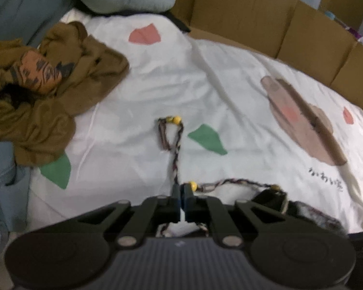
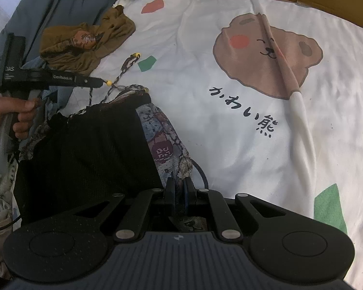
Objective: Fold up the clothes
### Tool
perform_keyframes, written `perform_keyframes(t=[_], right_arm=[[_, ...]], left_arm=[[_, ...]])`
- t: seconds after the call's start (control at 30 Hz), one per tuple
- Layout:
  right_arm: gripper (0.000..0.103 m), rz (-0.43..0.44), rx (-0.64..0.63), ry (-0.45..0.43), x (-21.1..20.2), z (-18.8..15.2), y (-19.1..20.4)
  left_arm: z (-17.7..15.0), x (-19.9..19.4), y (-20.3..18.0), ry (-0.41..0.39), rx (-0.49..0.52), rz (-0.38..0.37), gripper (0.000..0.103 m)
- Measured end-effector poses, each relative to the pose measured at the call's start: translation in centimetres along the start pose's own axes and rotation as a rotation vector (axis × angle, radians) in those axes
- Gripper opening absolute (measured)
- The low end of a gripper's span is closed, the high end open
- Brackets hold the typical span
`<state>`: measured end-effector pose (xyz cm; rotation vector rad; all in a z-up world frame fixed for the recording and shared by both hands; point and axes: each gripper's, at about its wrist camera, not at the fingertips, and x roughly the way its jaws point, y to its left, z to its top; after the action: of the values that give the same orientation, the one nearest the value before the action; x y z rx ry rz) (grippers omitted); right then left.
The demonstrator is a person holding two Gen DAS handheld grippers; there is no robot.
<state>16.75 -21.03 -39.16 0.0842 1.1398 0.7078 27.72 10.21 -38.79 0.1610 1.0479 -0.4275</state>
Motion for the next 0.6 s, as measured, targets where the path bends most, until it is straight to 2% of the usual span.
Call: perform_keyframes(t=[0.1, 0.17, 0.2, 0.23, 0.33, 0.5, 0.6], right_arm=[[0.006, -0.001, 0.000, 0.002, 0.0, 0.0, 0.0], [0.006, -0.002, 0.000, 0.003, 0.1, 0.0, 0.0], [0.006, -0.002, 0.000, 0.003, 0.1, 0.0, 0.0], [0.006, -0.002, -0.001, 0.003, 0.1, 0.0, 0.0], [0.006, -0.003, -0.003, 0.004, 0.1, 0.0, 0.1], [0.006, -0.002, 0.001, 0.004, 0.0, 0.0, 0.0], [0.006, -0.002, 0.003, 0.004, 0.1, 0.0, -0.1]], left_arm=[[-0.4, 0.8, 0.0, 0.024, 0.007, 0.016, 0.008], [-0.7, 1.1, 0.0, 0.032, 0.014, 0.027, 0.018], [-0.7, 1.3, 0.0, 0.034, 0.022, 0.030, 0.029], [-0.8, 1.5, 0.0, 0.037, 0.032, 0.033, 0.035], [-0.9, 2.2, 0.1, 0.056, 0.055, 0.038, 0.036], [-0.5, 1.2, 0.5, 0.057, 0.051, 0.031, 0.036], [-0.7, 1.6, 0.4, 0.106, 0.074, 0.010, 0.036]])
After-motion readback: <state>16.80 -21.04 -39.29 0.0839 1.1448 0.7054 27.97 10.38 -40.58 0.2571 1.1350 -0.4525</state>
